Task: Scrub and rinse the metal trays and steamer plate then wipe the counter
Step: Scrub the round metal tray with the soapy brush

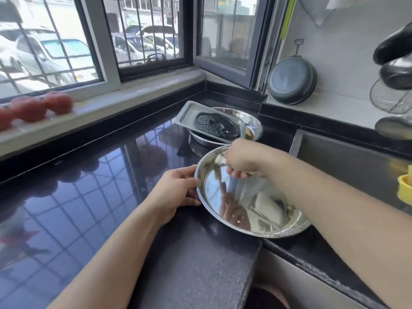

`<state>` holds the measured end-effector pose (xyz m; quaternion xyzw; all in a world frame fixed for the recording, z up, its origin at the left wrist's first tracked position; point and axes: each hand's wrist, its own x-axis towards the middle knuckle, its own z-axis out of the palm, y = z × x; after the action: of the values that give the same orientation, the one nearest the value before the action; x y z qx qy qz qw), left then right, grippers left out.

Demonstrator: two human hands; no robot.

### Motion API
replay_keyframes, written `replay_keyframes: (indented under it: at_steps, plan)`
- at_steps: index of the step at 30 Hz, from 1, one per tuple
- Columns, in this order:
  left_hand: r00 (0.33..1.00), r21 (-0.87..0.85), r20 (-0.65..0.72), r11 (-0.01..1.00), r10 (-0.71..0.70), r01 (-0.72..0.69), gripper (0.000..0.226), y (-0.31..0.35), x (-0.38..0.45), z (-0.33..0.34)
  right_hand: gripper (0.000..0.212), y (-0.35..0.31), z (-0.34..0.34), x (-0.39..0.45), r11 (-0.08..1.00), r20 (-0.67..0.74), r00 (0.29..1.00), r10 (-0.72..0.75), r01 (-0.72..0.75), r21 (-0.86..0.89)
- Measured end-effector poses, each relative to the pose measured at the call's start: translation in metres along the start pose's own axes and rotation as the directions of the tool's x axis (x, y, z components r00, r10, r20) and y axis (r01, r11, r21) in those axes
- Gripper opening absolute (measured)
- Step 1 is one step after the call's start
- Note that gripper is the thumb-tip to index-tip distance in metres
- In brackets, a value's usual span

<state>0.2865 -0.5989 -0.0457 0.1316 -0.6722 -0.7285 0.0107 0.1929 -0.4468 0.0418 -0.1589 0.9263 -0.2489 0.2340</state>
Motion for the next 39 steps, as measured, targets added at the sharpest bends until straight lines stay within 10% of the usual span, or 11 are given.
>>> replay_keyframes:
  at_steps: [4, 13, 21, 28, 33, 39]
  plan:
    - [0.999, -0.006, 0.042, 1.0, 0.021, -0.021, 0.038, -0.003, 0.004, -0.005, 0.032, -0.037, 0.005, -0.015, 0.989, 0.312, 0.95, -0.004, 0.049, -0.136]
    - [0.997, -0.044, 0.074, 0.999, 0.013, -0.01, 0.042, -0.001, 0.001, -0.006, 0.023, -0.056, 0.0, 0.002, 0.933, 0.313, 0.946, 0.085, 0.035, -0.358]
    - [0.997, -0.102, 0.066, 0.994, -0.027, 0.033, 0.039, -0.002, 0.001, -0.005, 0.031, -0.008, -0.017, 0.015, 0.983, -0.009, 1.0, -0.017, 0.015, -0.185]
    - [0.998, -0.114, 0.055, 0.993, -0.022, 0.028, 0.041, -0.004, 0.005, -0.008, 0.045, 0.027, 0.048, -0.032, 0.968, 0.126, 0.963, -0.238, 0.246, -0.052]
    - [0.999, -0.049, 0.047, 0.999, -0.012, 0.015, 0.042, -0.005, 0.006, -0.003, 0.027, 0.028, 0.039, -0.011, 0.978, -0.076, 0.986, -0.145, 0.155, 0.142]
    - [0.999, -0.085, 0.047, 0.996, -0.008, 0.012, 0.04, -0.007, 0.008, -0.01, 0.026, 0.029, 0.049, -0.049, 0.983, 0.204, 0.963, -0.178, 0.165, 0.078]
